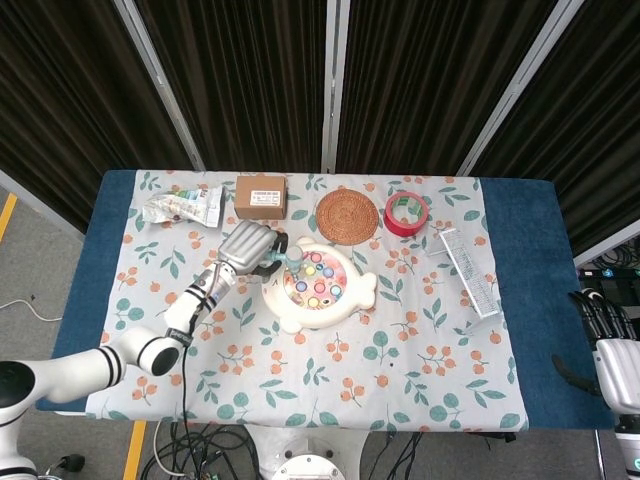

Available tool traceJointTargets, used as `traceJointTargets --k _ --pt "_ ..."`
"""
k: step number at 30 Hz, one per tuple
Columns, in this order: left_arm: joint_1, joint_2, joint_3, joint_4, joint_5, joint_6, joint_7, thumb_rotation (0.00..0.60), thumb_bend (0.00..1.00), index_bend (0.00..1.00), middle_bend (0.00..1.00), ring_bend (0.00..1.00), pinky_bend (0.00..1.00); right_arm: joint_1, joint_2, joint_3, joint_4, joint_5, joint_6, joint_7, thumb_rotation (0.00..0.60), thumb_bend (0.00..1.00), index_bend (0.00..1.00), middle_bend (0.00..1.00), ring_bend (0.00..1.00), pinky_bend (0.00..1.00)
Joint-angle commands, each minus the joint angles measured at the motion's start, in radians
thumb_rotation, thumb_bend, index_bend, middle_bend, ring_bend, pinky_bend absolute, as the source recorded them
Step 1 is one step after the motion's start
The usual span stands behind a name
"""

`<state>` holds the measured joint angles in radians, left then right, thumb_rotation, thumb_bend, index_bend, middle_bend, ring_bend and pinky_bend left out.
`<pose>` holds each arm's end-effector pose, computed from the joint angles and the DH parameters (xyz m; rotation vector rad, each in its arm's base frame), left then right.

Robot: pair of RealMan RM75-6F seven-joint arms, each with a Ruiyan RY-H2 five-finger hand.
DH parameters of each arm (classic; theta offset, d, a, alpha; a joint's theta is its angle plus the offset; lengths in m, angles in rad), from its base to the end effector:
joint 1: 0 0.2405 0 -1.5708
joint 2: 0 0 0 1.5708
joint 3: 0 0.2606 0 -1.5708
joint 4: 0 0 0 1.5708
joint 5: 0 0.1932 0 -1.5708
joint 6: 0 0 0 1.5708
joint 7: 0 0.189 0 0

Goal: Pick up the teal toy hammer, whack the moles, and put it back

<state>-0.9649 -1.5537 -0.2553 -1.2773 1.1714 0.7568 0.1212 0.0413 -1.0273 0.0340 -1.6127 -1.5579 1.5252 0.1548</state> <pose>-0.0752 0.4455 -0.0144 -1.9915 -0.8917 -1.0189 -0.3105 -0.2085 0.2051 1.3724 -0.9377 0.9681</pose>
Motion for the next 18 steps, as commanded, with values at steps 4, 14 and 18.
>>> traceJointTargets --k 4,14,18 --pt "-0.019 -0.019 0.012 0.019 -0.037 -0.03 0.032 0.6 0.52 0.57 0.59 0.51 0.59 -0.001 -0.002 0.0 0.006 0.005 -0.003 0.006 0.6 0.18 0.0 0.08 0.0 0.0" --pt "-0.02 -0.01 0.013 0.009 -0.055 -0.012 0.044 0.6 0.52 0.57 0.59 0.51 0.59 -0.001 -0.001 0.003 0.011 0.005 -0.004 0.013 0.6 0.18 0.0 0.08 0.0 0.0" --pt "0.012 0.043 0.006 -0.058 -0.044 0.029 0.008 0.6 0.52 0.57 0.59 0.5 0.59 0.0 0.0 0.004 0.012 -0.002 0.001 0.016 0.6 0.18 0.0 0.08 0.0 0.0"
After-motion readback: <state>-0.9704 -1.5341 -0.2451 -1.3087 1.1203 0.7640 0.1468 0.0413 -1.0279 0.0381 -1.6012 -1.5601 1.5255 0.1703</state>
